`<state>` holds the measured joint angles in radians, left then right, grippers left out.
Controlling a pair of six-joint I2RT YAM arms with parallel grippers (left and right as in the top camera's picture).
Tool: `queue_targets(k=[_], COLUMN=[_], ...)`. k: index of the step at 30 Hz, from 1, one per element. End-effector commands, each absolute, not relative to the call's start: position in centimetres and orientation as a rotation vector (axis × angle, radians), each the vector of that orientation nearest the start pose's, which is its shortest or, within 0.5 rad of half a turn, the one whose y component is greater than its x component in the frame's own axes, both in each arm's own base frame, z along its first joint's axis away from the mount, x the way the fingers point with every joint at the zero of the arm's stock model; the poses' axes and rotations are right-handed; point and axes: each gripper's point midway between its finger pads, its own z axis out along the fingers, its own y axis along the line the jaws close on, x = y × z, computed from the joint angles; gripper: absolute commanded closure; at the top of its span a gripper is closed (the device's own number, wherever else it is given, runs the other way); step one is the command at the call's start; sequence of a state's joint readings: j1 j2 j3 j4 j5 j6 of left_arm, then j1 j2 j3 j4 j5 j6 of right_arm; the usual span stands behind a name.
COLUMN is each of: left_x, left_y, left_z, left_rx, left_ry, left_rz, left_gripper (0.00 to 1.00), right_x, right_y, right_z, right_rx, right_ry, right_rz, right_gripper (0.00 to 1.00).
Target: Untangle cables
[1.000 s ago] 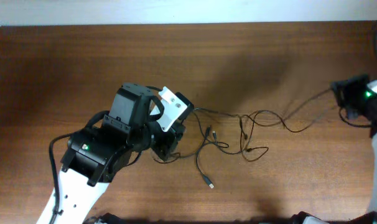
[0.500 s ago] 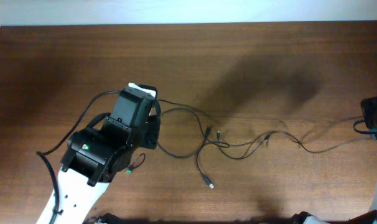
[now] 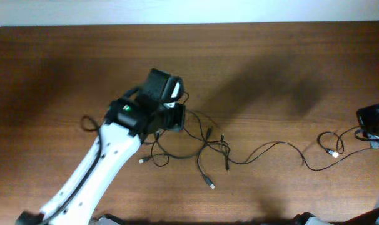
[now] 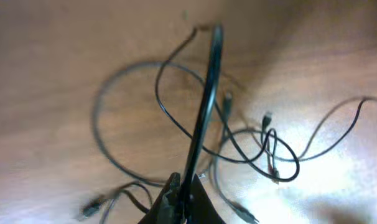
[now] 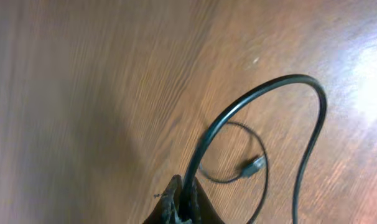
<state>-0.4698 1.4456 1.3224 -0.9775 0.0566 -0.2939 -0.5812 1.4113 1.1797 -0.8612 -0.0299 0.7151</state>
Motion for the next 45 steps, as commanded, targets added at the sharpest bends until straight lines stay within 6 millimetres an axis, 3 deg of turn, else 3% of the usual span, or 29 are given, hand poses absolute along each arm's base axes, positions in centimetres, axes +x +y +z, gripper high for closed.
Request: queue_targets(k=[1,3,6,7,8,9,10,14,17,18,19,21,23,27,30,32,35,37,42,45], left_x=[30.6,30.8,31.3,31.6,32.0,32.4,33.0,33.2,33.2,33.2,33.2,33.2,33.2,33.2,33.2,33.2,33.2,33.2,33.2,33.2], left_y=[-18.2,-18.3,-19.1,-19.5,-19.6,-19.8,-20.1,-20.2,-20.2,-20.2,-20.2,-20.2,-20.2,-20.2,-20.2,-20.2,-20.2,-20.2,-20.2,-20.2], left_z=[15.3,14.1,13.1,13.0,13.0,13.2,13.5,13.6,13.6,13.6,13.6,13.6,13.6,13.6,13.6,13.6,13.6,13.6,13.6,13.6], left_rx=[0.278,0.278,0.284,0.288,0.288,0.288,0.289,0.289,0.289,0.289,0.289,0.289,0.289,0.289,0.289,0.289,0.289,0.289,0.289,0.289], left_ry=[2.815,2.85,2.857,2.849,2.834,2.815,2.785,2.775,2.775,2.775,2.775,2.775,2.775,2.775,2.775,2.775,2.775,2.775,2.775,2.775], left_rz=[-0.385,-0.37,-0.403,-0.423,-0.429,-0.437,-0.448,-0.452,-0.452,-0.452,-0.452,-0.452,-0.452,-0.452,-0.452,-0.452,-0.452,-0.452,-0.452,-0.452], left_gripper=[0.89,0.87,0.72,0.47,0.31,0.07,0.0,0.01,0.01,0.01,0.01,0.01,0.01,0.01,0.01,0.01,0.01,0.01,0.01,0.01], right_x=[29.7,29.6,30.9,31.6,32.1,32.7,32.8,33.0,33.7,34.0,34.2,33.4,31.3,30.3,30.0,30.1,30.9,31.1,31.7,31.7], right_y=[-16.7,-15.8,-13.2,-11.7,-10.5,-9.3,-8.7,-6.9,-6.8,-7.0,-7.2,-8.2,-10.0,-10.2,-10.1,-9.0,-6.4,-5.8,-6.4,-7.0], right_z=[15.6,15.4,14.8,14.1,13.5,12.8,12.3,11.6,13.2,13.7,13.9,13.6,12.7,9.0,6.6,5.6,5.5,5.6,5.5,5.1], right_rx=[1.429,1.397,1.219,1.121,1.056,0.982,0.966,0.823,0.753,0.744,0.742,0.771,0.824,0.868,0.888,0.896,0.847,0.784,0.773,0.753], right_ry=[2.266,2.311,2.432,2.5,2.547,2.6,2.623,2.703,2.698,2.686,2.678,2.7,2.769,2.909,2.989,3.023,3.031,3.036,3.013,3.014], right_rz=[0.188,0.203,0.217,0.223,0.228,0.233,0.239,0.247,0.247,0.241,0.228,0.131,-0.055,-0.104,-0.106,-0.005,0.246,0.301,0.262,0.165], right_gripper=[0.96,0.96,0.96,0.94,0.88,0.83,0.8,0.71,0.7,0.65,0.49,0.33,0.23,0.01,0.01,0.01,0.01,0.01,0.01,0.1])
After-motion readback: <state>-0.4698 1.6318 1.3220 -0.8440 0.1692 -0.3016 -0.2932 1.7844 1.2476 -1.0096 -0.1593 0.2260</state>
